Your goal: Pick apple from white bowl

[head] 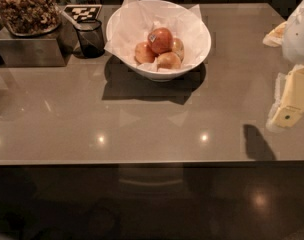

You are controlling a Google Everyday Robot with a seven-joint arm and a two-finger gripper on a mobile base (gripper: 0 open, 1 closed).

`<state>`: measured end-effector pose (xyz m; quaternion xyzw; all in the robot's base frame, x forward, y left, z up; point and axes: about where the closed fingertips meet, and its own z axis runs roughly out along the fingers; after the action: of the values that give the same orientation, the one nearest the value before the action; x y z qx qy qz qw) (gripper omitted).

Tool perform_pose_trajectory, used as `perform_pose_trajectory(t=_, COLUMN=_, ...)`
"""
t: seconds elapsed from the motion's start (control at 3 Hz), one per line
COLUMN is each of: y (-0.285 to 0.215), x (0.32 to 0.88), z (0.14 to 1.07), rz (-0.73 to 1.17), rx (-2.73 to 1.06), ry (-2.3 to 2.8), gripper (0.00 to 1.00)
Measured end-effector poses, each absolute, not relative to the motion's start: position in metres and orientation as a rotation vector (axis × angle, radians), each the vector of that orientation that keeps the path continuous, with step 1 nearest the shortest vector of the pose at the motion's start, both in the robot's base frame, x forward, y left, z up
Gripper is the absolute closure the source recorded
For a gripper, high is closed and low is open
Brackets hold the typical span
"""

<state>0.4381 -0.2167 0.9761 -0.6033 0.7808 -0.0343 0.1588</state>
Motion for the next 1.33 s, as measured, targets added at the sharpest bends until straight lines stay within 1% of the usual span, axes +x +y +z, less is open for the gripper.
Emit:
perform_pose_trajectory(t=0.67, y=-0.212, x=0.447, z=0.983, rz=-0.082, rx=-1.668, ry=2.185, gripper=0.0)
perform_pose_trajectory(t=1.0, y=-0.203, x=0.478, z=0.995, rz=0.025, rx=-1.522, ry=2.095, gripper=0.0)
perform_pose_trajectory(t=1.33, y=-0.175, x=0.52, z=1.0, rz=0.213, rx=-1.408, ry=2.007, gripper=0.0)
